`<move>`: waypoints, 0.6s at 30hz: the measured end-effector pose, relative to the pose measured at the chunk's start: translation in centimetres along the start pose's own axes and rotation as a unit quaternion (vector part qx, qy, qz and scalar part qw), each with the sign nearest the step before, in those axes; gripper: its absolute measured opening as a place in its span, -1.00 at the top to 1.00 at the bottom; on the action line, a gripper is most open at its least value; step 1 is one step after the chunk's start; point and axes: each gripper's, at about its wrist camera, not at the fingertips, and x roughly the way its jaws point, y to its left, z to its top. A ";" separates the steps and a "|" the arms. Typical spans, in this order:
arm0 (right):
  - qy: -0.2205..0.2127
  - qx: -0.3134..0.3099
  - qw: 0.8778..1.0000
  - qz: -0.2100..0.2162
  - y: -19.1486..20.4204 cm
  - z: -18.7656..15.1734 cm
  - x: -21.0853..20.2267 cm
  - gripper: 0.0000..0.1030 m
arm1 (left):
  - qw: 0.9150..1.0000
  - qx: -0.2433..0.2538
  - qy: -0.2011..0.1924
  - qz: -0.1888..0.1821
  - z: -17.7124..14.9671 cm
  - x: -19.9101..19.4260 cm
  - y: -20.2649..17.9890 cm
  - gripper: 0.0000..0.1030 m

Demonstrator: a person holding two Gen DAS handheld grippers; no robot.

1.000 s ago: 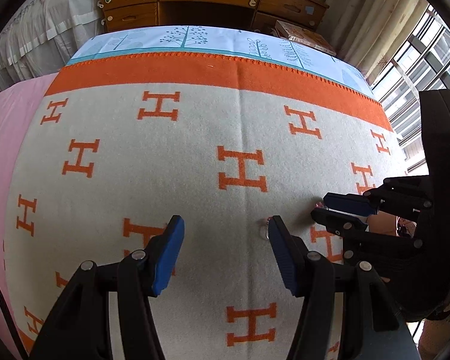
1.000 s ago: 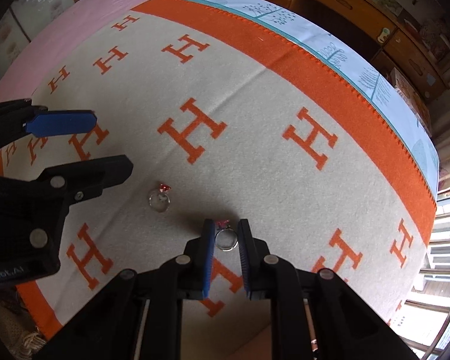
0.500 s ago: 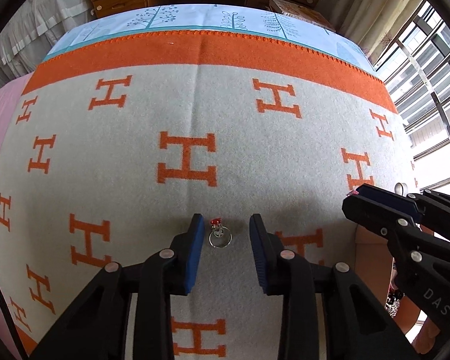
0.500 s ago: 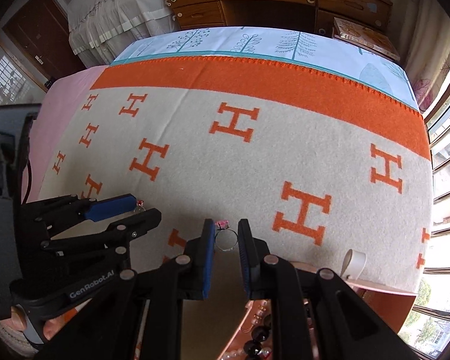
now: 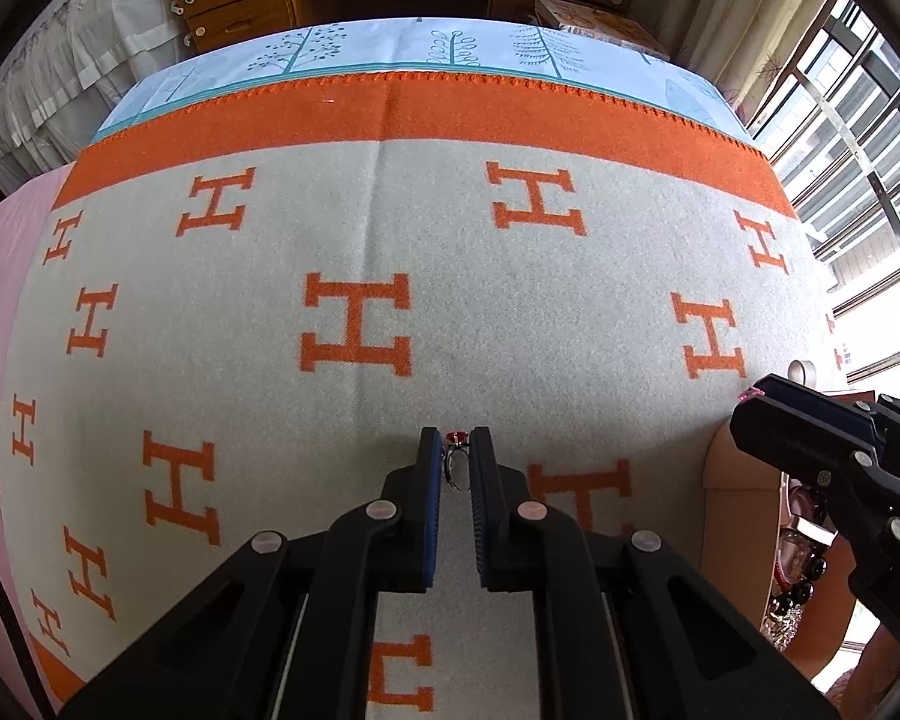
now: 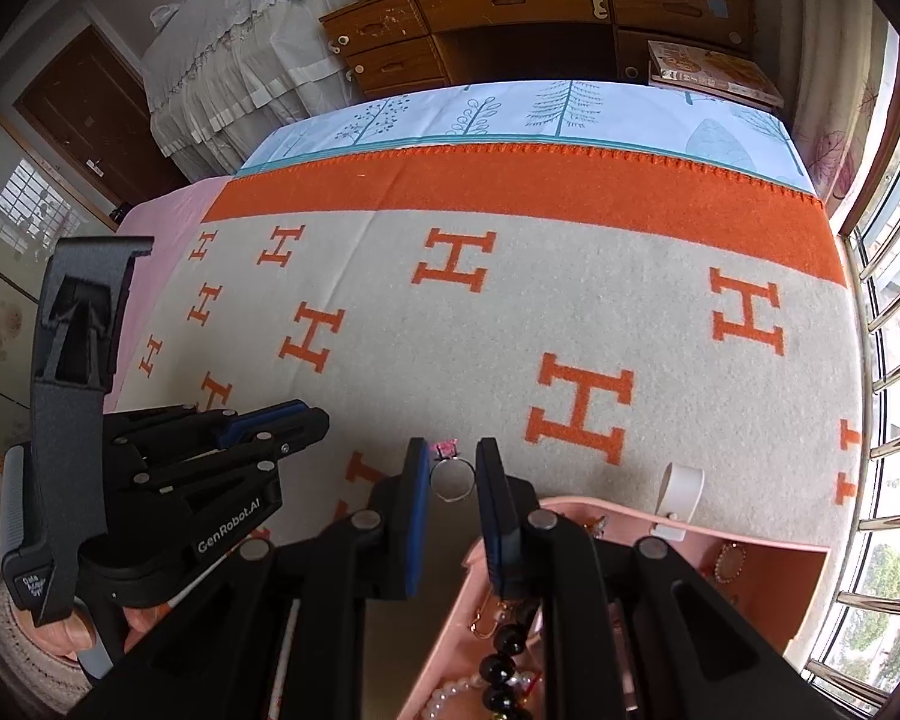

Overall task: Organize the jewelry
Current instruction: 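Grasp the pink-stone ring with the right gripper while the left grasps the red-stone ring, then drop the ring into the pink box with the right gripper while the left drops its ring in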

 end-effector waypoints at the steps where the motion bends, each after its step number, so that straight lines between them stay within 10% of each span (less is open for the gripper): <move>1: -0.004 0.002 1.000 0.003 0.0 -0.1 -0.4 0.69 | 1.000 0.001 -0.005 -0.002 0.0 -0.2 -0.4 0.87; 18: -0.078 0.018 0.997 -0.013 -1.1 -4.2 -9.5 0.69 | 0.988 0.088 -0.067 -0.105 -1.9 -9.9 -7.5 0.87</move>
